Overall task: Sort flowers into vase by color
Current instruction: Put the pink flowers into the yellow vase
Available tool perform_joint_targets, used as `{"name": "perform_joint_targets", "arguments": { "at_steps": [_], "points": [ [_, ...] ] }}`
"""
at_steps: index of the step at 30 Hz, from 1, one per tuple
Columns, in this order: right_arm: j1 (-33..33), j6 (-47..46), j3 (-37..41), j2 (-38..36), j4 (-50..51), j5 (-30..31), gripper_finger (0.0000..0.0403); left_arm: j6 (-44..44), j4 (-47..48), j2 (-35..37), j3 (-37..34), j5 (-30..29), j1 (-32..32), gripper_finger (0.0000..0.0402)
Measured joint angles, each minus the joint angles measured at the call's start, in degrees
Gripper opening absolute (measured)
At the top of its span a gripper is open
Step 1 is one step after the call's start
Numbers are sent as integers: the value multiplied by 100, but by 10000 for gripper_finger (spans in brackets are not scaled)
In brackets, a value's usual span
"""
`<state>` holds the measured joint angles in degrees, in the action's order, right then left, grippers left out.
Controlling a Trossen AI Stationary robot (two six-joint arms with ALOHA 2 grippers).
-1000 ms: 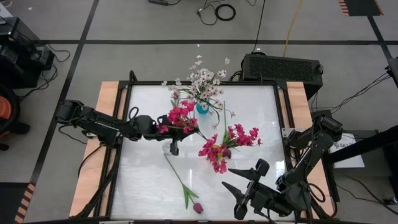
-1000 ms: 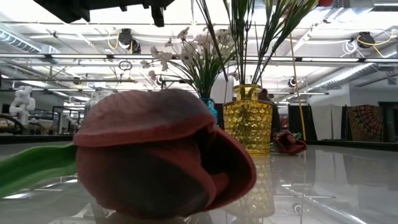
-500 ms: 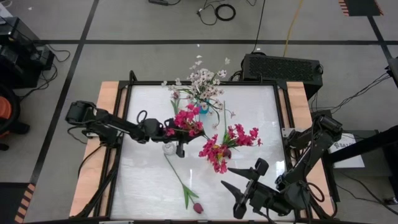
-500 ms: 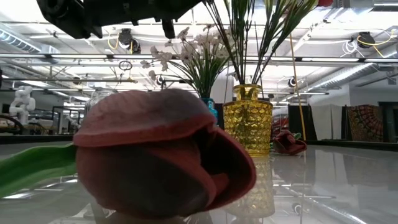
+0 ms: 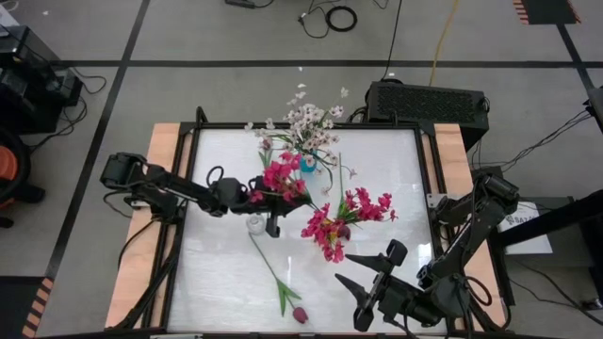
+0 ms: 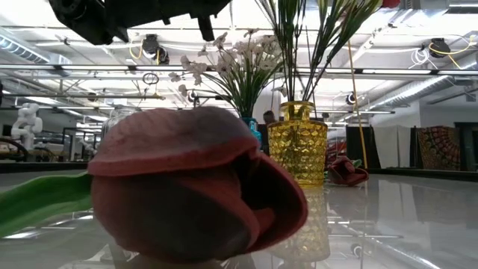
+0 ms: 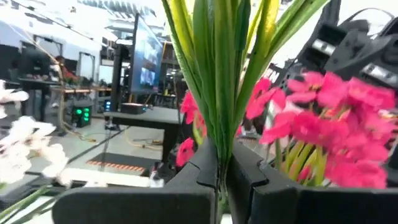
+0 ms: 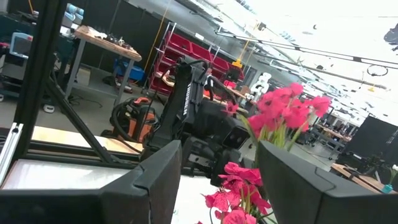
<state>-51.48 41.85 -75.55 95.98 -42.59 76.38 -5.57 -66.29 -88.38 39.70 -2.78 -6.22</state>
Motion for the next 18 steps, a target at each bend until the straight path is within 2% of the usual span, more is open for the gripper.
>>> {"name": "perform_joint_targets", "arguments": {
  "at_steps": [9,18],
  "points": [
    [0,79,0,0,-4,2,203,-166,788,0,214,105,12,12],
    [1,81,0,0,-4,4,203,-170,851,0,216,100,25,12]
  ]
}}
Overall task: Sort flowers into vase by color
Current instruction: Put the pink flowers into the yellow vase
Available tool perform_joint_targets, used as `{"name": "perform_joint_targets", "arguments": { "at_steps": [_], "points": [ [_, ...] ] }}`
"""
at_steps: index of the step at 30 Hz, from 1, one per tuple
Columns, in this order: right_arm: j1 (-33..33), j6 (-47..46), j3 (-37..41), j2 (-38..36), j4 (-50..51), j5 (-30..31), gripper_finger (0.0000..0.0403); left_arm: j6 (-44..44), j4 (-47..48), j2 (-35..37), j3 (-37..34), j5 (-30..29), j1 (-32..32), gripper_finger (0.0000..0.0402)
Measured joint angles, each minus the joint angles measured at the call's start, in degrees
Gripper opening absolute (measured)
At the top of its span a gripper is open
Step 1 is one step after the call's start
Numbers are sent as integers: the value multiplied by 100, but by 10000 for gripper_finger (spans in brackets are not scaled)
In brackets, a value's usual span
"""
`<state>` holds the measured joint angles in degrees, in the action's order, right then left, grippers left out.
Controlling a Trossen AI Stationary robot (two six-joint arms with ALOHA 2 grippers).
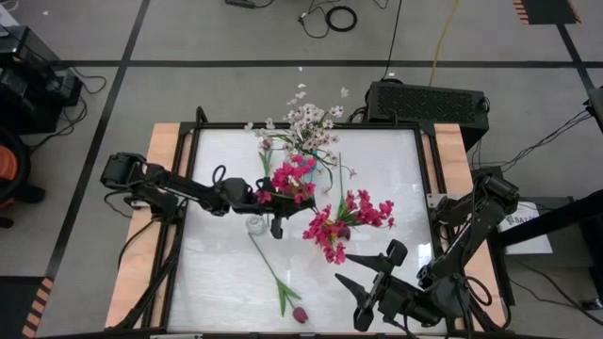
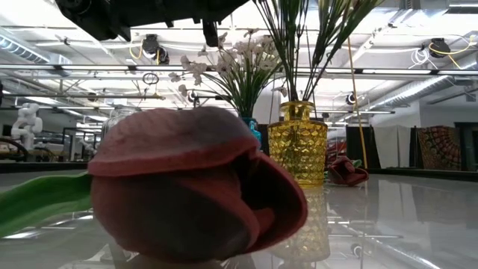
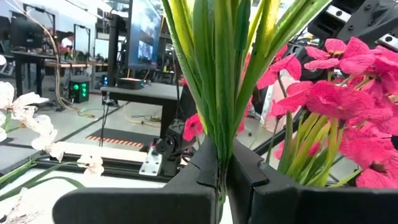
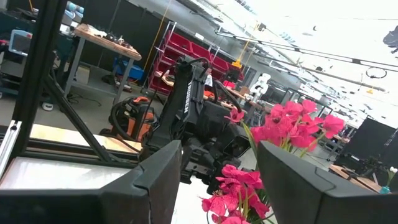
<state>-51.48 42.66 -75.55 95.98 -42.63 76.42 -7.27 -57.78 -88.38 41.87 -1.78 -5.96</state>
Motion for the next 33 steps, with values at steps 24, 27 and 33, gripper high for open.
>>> {"name": "perform_joint_targets", "arguments": {
  "at_steps": [24,27,33],
  "points": [
    [1,2,0,0,2,0,203,-446,492,0,0,-173,112,31],
    [4,4,0,0,2,0,203,-450,492,0,0,-273,112,31],
    [4,8,0,0,2,0,203,-452,563,0,0,-310,112,32]
  ]
}}
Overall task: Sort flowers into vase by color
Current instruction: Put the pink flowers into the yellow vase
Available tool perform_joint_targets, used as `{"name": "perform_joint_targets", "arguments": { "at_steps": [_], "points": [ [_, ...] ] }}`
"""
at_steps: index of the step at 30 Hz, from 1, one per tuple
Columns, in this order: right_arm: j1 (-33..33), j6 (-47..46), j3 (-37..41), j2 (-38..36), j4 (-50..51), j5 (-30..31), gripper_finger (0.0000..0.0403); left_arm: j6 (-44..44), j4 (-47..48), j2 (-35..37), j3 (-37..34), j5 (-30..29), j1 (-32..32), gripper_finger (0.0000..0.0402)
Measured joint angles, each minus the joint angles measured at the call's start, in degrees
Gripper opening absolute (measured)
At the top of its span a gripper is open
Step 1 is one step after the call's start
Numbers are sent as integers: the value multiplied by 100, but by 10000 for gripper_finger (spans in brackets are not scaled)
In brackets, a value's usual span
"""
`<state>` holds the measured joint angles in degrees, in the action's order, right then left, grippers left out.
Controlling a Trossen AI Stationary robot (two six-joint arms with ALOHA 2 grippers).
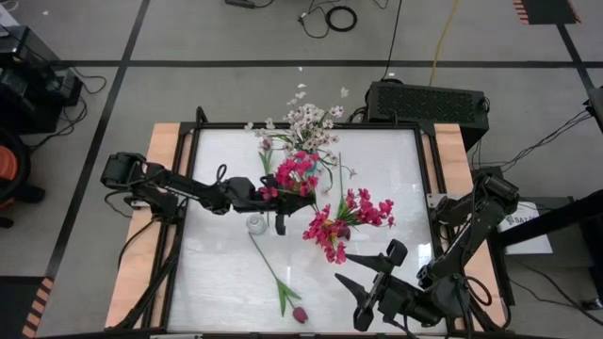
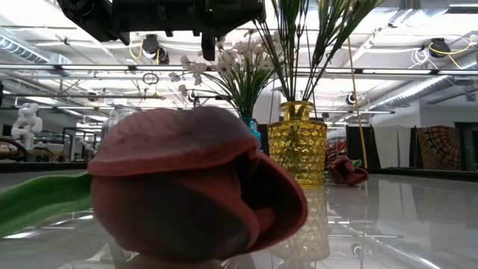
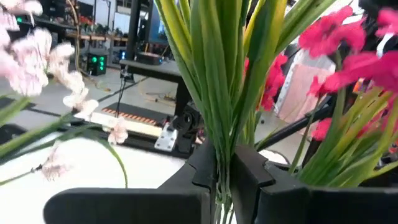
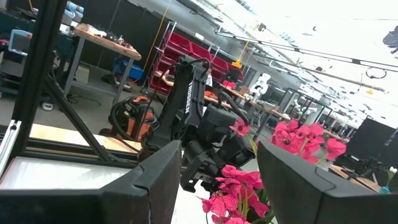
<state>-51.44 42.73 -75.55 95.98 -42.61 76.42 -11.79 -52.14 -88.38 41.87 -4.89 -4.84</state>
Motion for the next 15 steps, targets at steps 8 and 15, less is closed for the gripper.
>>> {"name": "perform_joint_targets", "arguments": {
  "at_steps": [8,15],
  "points": [
    [0,20,0,0,0,0,203,-13,184,0,0,87,-15,63],
    [0,21,0,0,0,0,203,9,182,0,0,251,-17,162]
  ]
}}
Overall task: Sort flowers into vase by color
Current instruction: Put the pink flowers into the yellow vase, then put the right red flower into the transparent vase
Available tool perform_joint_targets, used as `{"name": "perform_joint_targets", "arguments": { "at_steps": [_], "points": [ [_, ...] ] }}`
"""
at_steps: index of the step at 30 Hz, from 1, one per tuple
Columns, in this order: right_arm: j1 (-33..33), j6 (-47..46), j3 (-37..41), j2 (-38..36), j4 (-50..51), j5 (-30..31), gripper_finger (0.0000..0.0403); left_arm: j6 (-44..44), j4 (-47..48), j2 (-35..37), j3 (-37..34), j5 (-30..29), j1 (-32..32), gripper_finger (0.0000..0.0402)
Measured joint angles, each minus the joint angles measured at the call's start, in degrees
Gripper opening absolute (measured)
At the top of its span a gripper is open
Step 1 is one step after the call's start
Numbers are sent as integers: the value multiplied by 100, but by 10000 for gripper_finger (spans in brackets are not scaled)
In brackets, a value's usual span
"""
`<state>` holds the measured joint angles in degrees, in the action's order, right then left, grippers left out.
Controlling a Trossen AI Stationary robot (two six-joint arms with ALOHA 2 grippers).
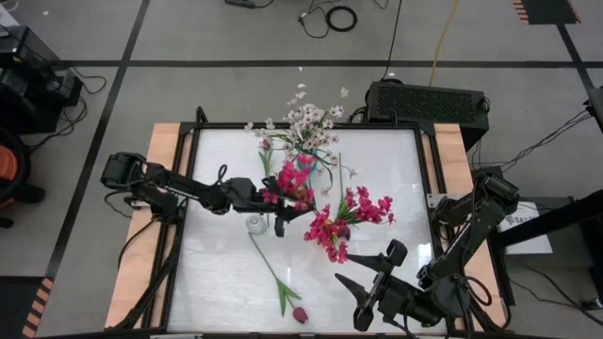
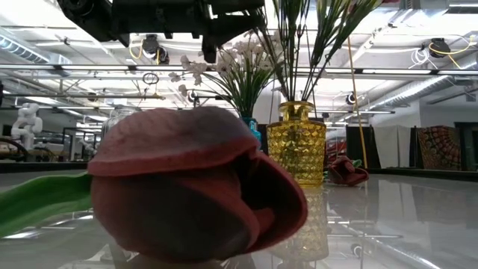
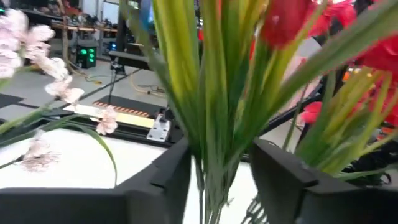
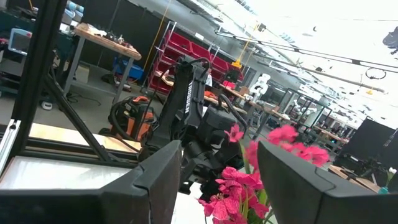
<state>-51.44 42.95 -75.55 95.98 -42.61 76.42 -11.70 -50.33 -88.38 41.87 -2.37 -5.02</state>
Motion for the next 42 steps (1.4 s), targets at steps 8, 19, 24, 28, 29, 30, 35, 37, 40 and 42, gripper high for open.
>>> {"name": "perform_joint_targets", "arguments": {
  "at_steps": [8,19,24,28,29,30,35,37,40,42],
  "points": [
    [-2,21,0,0,0,4,203,-4,686,23,0,199,-15,288],
    [-4,42,2,0,0,26,203,-2,2033,401,0,576,-15,392],
    [-41,193,1,0,-3,297,203,-2,2947,814,0,529,-15,393],
    [-297,478,2,-87,8,776,203,-123,3736,1202,0,509,-93,393],
    [-420,499,2,-135,9,834,203,-149,3881,1279,0,507,-139,393],
    [-561,520,2,-180,4,882,203,-153,4081,1354,0,492,-206,393],
    [-1242,290,2,-344,29,1048,203,-302,4647,1655,-2,217,-605,393],
    [-1483,-194,2,-348,403,1360,203,-387,4891,1733,-2,-76,-792,393],
    [-1826,-1170,123,-322,1289,1370,203,-613,5235,1809,-2,-581,-1053,393],
    [-2000,-1612,221,-323,1658,1344,203,-833,5496,1825,-2,-892,-1232,393]
  ]
}}
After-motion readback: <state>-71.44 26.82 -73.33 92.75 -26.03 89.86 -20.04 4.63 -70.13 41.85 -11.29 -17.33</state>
